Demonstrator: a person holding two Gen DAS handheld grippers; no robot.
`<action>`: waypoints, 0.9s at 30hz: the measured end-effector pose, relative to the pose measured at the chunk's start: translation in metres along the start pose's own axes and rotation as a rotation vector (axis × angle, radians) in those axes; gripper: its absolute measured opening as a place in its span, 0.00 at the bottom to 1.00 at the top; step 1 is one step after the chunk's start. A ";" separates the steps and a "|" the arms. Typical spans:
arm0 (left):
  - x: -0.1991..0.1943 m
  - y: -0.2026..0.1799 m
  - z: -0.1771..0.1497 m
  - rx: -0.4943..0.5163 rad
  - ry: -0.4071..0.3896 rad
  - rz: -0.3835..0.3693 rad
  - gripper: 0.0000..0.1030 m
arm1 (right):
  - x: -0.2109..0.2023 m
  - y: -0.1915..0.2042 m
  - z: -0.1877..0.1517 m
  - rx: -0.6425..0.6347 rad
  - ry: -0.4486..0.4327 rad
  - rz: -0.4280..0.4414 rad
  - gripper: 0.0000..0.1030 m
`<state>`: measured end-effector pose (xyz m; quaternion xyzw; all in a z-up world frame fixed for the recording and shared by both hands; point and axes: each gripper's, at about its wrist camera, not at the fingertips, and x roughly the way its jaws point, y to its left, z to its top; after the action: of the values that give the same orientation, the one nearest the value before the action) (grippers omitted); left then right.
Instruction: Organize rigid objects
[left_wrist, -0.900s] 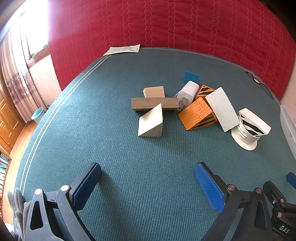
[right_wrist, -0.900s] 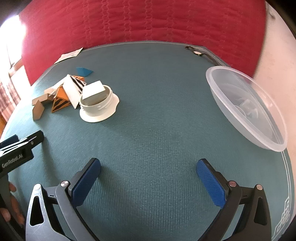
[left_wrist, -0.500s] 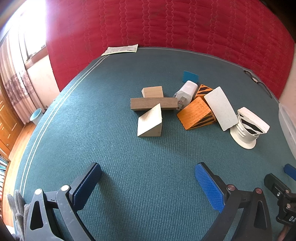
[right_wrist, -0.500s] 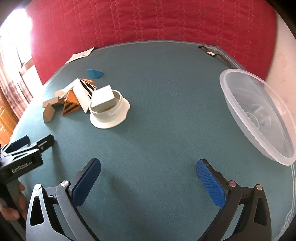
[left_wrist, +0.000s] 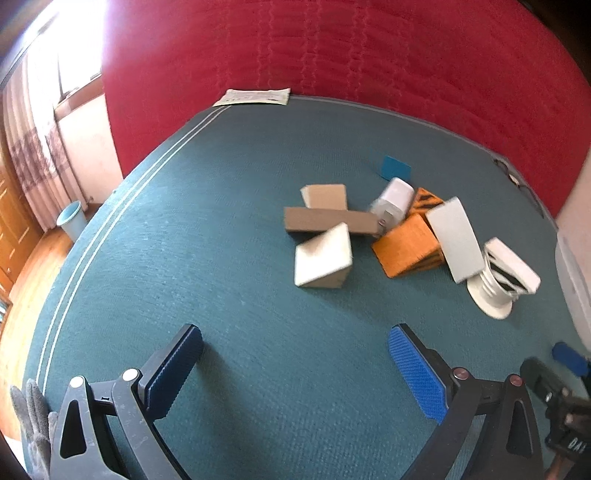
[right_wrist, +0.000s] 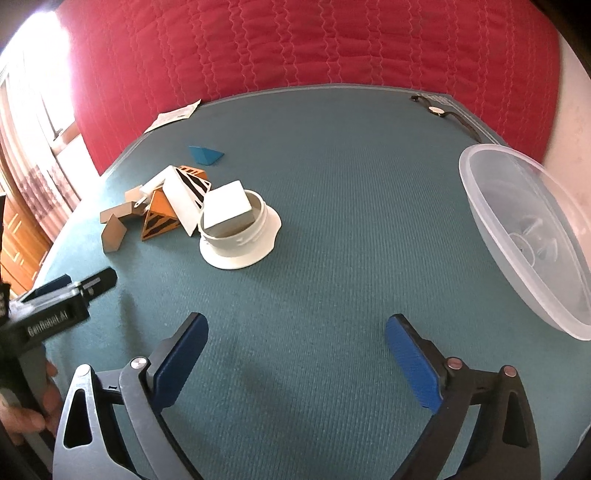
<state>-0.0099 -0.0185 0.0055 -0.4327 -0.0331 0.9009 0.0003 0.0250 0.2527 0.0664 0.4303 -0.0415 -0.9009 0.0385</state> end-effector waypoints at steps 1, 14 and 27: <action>0.001 0.001 0.001 -0.009 0.000 0.004 1.00 | 0.000 0.000 0.000 -0.003 -0.001 0.000 0.94; 0.011 0.001 0.020 -0.033 -0.016 -0.010 1.00 | 0.001 0.001 0.000 -0.011 -0.018 0.010 0.94; 0.019 0.005 0.032 -0.051 -0.024 -0.001 0.90 | 0.002 0.004 -0.001 -0.025 -0.035 0.004 0.94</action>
<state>-0.0465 -0.0252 0.0102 -0.4218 -0.0563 0.9049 -0.0105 0.0245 0.2481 0.0642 0.4141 -0.0315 -0.9086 0.0449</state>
